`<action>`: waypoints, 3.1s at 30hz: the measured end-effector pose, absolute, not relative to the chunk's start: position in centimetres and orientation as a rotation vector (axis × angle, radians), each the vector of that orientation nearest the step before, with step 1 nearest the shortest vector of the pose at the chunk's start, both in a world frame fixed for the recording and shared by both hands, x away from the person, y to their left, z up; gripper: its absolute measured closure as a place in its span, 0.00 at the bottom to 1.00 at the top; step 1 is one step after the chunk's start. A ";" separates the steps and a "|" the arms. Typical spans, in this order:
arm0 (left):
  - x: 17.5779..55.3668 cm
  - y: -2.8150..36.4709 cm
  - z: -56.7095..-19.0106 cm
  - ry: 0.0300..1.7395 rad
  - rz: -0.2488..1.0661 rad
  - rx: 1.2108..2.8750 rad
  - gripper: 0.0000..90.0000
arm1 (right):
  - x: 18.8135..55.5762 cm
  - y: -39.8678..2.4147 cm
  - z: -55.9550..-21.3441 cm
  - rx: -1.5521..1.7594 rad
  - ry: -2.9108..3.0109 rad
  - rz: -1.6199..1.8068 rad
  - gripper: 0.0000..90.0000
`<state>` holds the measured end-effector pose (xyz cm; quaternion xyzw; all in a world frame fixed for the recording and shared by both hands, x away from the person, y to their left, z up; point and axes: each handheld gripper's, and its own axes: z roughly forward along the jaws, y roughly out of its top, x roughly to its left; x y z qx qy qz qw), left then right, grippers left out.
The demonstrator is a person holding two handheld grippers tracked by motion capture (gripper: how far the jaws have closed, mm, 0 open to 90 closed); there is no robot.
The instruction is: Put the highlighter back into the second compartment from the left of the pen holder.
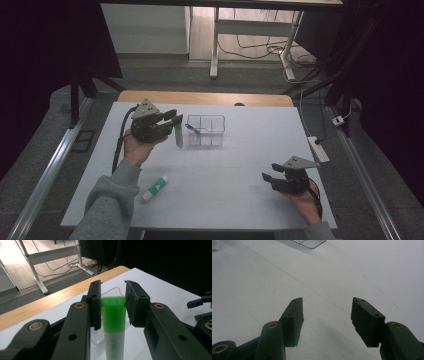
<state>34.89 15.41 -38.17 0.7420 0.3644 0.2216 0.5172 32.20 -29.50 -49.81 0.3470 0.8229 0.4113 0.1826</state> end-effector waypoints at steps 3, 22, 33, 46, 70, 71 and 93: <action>35.2 14.9 -37.9 0.864 0.532 1.789 0.74 | 32.2 -29.5 -49.8 0.982 2.322 1.161 0.48; 37.0 12.4 -36.7 0.822 0.542 1.784 0.74 | 32.2 -29.6 -49.8 0.977 2.326 1.162 0.48; 38.2 12.0 -36.3 0.834 0.537 1.761 0.74 | 32.2 -29.6 -49.8 0.979 2.326 1.163 0.48; 39.6 10.3 -35.7 0.807 0.560 1.775 0.74 | 32.2 -29.7 -49.8 0.977 2.322 1.161 0.48; 43.6 8.4 -36.9 0.785 0.551 1.812 0.74 | 32.3 -29.9 -49.9 0.997 2.323 1.162 0.48; 43.7 8.4 -37.1 0.787 0.561 1.812 0.74 | 32.3 -30.0 -50.0 0.998 2.322 1.168 0.48; 43.7 9.1 -37.7 0.821 0.511 1.933 0.47 | 32.4 -30.0 -50.2 1.001 2.327 1.167 0.48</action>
